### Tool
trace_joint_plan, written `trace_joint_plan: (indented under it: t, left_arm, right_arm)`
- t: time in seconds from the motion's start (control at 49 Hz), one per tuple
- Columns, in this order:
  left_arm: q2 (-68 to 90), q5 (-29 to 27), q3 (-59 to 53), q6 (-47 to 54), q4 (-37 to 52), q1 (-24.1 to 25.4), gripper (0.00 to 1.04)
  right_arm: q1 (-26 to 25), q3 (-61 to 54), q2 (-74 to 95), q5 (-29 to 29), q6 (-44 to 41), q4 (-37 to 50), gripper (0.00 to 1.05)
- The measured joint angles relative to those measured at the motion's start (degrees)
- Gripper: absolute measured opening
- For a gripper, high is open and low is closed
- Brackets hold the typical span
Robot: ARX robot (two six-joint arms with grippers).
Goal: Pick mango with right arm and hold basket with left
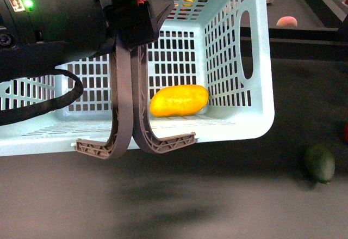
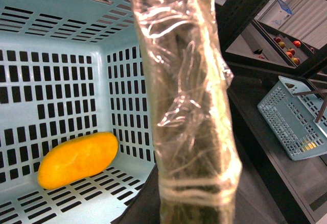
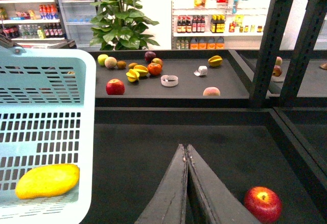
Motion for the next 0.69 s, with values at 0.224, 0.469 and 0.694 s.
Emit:
trace_joint_plan:
  t: [0.224,0.469,0.694]
  left_arm:
    - [0.00,0.00,0.00,0.00,0.00,0.00,0.08]
    - [0.00,0.02,0.00,-0.02,0.00,0.00,0.08]
    - [0.00,0.00,0.00,-0.02,0.00,0.00,0.08]
  right_arm:
    - [-0.09,0.00,-4.22,0.02,0.00,-4.15,0.02]
    - [-0.09,0.00,-7.65,0.00,0.00,-7.58,0.02]
    - [-0.11,0.00,-11.13,0.00,0.00,-11.10,0.02]
